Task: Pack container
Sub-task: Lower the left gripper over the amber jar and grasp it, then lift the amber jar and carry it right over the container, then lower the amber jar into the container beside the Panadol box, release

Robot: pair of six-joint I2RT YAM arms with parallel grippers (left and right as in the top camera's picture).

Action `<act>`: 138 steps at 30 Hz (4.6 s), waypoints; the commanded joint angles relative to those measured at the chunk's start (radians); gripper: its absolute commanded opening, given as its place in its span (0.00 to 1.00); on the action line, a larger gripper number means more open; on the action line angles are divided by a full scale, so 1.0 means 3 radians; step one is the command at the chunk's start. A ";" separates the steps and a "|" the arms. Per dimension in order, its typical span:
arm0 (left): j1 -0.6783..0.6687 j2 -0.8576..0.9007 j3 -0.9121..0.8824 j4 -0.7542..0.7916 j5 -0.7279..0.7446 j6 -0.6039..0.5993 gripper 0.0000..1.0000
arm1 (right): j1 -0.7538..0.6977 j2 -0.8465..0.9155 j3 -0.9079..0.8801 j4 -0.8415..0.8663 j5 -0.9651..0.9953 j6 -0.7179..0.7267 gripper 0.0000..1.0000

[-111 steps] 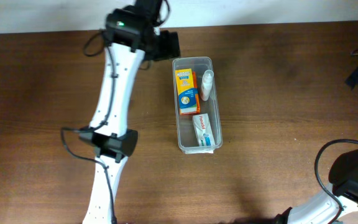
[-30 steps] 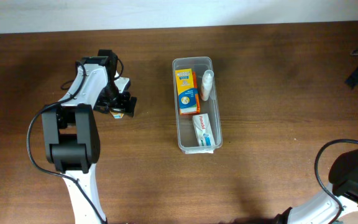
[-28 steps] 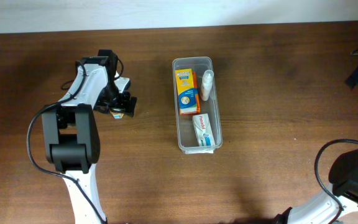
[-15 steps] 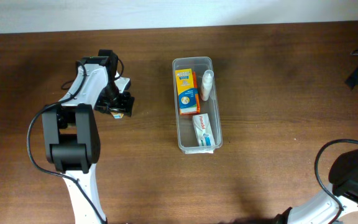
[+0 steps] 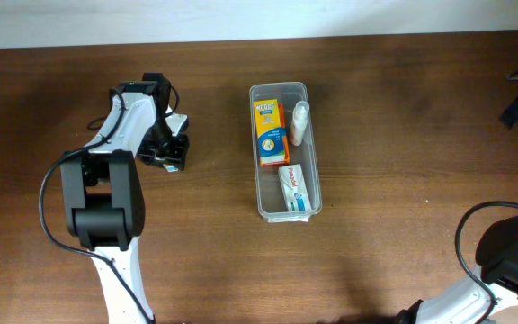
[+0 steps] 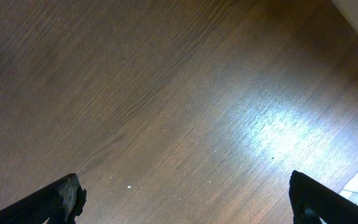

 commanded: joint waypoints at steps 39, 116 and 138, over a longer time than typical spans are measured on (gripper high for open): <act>-0.0168 0.0052 0.0907 -0.0818 0.0039 0.0015 0.41 | -0.0004 -0.0011 -0.0013 0.0010 0.0008 0.0034 0.98; -0.2010 0.0565 0.2043 -0.1558 0.0266 -0.0841 0.42 | -0.0004 -0.0011 -0.0011 0.0010 0.0008 0.0034 0.98; -0.2127 0.0565 0.2043 -0.1665 0.0354 -0.1123 0.42 | -0.0004 -0.0011 -0.0013 0.0010 0.0008 0.0034 0.98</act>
